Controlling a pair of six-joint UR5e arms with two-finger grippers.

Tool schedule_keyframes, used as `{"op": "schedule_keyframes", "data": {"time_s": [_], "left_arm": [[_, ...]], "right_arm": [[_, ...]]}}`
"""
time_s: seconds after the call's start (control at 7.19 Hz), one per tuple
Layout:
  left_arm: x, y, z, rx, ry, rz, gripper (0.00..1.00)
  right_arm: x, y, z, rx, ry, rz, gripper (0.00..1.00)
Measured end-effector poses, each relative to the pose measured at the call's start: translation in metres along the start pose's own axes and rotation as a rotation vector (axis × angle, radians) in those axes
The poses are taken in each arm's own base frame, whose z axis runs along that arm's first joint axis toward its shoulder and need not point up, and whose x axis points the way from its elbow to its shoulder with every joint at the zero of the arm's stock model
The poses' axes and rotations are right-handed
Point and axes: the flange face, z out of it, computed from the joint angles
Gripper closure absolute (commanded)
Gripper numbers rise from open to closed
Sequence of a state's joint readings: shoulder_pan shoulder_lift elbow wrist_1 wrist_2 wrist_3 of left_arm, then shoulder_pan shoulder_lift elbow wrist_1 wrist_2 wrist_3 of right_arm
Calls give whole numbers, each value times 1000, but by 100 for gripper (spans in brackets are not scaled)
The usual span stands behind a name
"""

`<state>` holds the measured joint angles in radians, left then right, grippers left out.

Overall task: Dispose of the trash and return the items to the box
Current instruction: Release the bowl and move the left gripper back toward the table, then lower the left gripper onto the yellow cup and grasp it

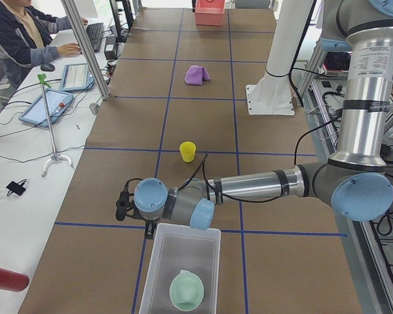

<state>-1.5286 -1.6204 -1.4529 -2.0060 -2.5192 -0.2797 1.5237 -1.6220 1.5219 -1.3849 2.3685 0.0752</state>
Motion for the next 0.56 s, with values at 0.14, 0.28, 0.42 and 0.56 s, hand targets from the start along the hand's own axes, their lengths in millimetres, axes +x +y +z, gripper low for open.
{"op": "schedule_keyframes", "data": {"time_s": [0.14, 0.28, 0.42, 0.56], "left_arm": [[56, -5, 9, -5, 2, 13, 2], [113, -5, 21, -17, -8, 21, 2], [172, 3, 32, -39, -39, 27, 2], [223, 16, 40, -63, -92, 37, 2]], "right_arm": [[-2, -2, -1, 2, 0, -4, 0], [-5, -3, -1, 4, -1, -9, 0], [-7, -4, -2, 5, -1, -13, 0], [-8, -5, -2, 5, -1, -16, 0]]}}
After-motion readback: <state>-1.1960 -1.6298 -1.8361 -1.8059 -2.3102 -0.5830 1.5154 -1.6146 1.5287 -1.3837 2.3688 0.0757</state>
